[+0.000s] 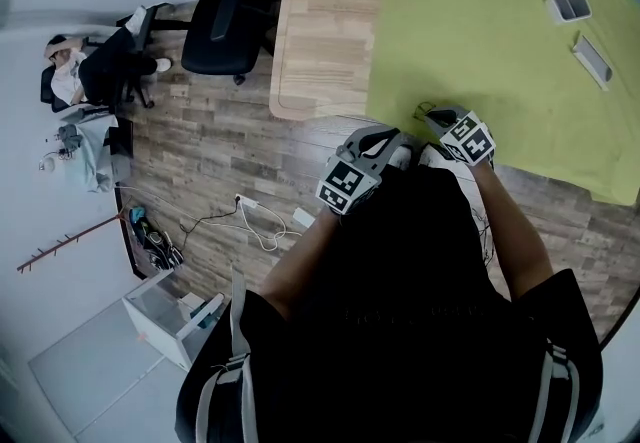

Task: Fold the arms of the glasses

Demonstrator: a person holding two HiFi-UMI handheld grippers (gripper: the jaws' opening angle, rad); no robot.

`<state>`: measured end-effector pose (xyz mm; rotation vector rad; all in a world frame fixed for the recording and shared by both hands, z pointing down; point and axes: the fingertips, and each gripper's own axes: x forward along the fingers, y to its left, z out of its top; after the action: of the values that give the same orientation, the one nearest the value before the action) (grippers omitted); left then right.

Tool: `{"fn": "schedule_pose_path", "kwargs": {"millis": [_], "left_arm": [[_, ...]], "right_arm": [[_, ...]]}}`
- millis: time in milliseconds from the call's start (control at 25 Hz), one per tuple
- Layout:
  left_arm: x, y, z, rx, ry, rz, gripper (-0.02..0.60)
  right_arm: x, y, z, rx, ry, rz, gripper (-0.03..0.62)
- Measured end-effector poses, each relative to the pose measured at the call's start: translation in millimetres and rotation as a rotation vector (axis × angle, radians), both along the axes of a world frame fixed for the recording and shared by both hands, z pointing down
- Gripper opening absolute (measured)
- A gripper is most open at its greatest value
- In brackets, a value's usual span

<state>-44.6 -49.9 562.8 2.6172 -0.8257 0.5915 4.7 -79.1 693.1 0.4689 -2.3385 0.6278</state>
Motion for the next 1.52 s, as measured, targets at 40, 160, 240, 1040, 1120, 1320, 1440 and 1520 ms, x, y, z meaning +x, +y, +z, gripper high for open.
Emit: {"fn": "schedule_pose_path", "kwargs": {"millis": [40, 160, 240, 1040, 1120, 1320, 1440, 1520], "left_arm": [[0, 0, 0, 0.000, -0.003, 0.003, 0.018], [-1, 3, 0, -0.003, -0.009, 0.006, 0.018], [-2, 4, -1, -0.002, -0.010, 0.009, 0.018], [-10, 2, 0, -0.010, -0.035, 0.013, 0.018], [-10, 2, 0, -0.013, -0.034, 0.009, 0.020], [-12, 2, 1, -0.012, -0.034, 0.001, 0.018], [-12, 1, 1, -0.012, -0.030, -0.003, 0.020], [-13, 0, 0, -0.012, -0.025, -0.003, 0.018]], "right_arm": [[-2, 1, 2, 0.003, 0.007, -0.008, 0.032], [-5, 5, 9, -0.006, 0.014, -0.015, 0.032], [-7, 7, 12, -0.023, 0.015, -0.014, 0.032], [-19, 4, 41, 0.003, 0.161, -0.125, 0.034], [-21, 6, 40, 0.007, 0.188, -0.151, 0.034], [-22, 7, 42, 0.004, 0.206, -0.168, 0.034], [-21, 7, 41, -0.012, 0.187, -0.125, 0.034], [-20, 7, 44, -0.015, 0.170, -0.103, 0.034]]}}
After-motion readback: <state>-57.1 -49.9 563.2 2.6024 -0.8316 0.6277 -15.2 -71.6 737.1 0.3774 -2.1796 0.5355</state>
